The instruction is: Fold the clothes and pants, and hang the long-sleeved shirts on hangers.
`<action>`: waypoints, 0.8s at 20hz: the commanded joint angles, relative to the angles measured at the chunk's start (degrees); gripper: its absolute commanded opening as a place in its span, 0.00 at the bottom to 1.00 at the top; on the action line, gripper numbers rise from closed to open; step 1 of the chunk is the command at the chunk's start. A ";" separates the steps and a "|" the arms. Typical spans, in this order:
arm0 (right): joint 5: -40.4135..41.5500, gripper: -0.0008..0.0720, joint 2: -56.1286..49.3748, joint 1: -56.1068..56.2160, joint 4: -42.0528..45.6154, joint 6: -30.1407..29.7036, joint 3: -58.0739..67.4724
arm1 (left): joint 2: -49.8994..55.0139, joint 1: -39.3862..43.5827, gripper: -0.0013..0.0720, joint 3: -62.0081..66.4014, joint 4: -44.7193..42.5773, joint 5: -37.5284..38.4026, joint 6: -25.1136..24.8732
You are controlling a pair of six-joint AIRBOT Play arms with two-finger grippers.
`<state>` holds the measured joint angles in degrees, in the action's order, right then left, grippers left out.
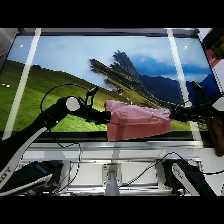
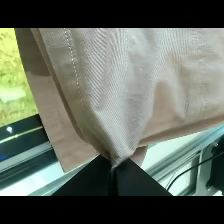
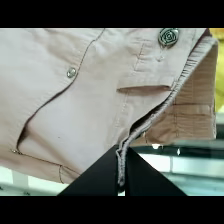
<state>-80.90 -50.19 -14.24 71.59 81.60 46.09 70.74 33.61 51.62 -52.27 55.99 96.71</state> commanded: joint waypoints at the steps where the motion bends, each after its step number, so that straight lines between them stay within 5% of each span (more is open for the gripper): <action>1: -5.68 0.04 -0.04 0.00 2.21 0.17 -2.64 | 0.50 1.42 0.05 -0.02 0.09 2.29 0.07; 7: -3.17 0.09 -0.04 0.00 2.27 0.07 -9.70 | 4.74 8.11 0.08 -0.02 0.22 3.26 0.61; 9: -1.92 0.60 -0.04 0.00 2.14 -0.35 -9.38 | 5.49 8.72 0.44 -0.02 0.24 3.87 0.61; 10: -1.36 0.76 -0.04 0.00 2.19 -0.37 -9.11 | 5.46 8.66 0.78 0.00 0.22 3.89 0.59; 11: -0.39 0.76 -0.02 0.00 2.25 -1.03 -8.68 | 5.44 8.37 1.00 0.07 0.31 4.11 0.61; 14: 4.55 0.72 -0.02 0.00 4.92 -3.10 -5.97 | 5.18 6.67 0.98 0.11 0.42 5.46 0.61; 16: 10.69 0.28 -0.02 -0.02 10.91 -3.17 -2.69 | 3.89 4.52 0.98 0.11 0.37 5.57 0.59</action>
<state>-77.43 -50.19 -14.24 76.75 79.35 40.47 75.46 39.99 51.66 -51.94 60.73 97.34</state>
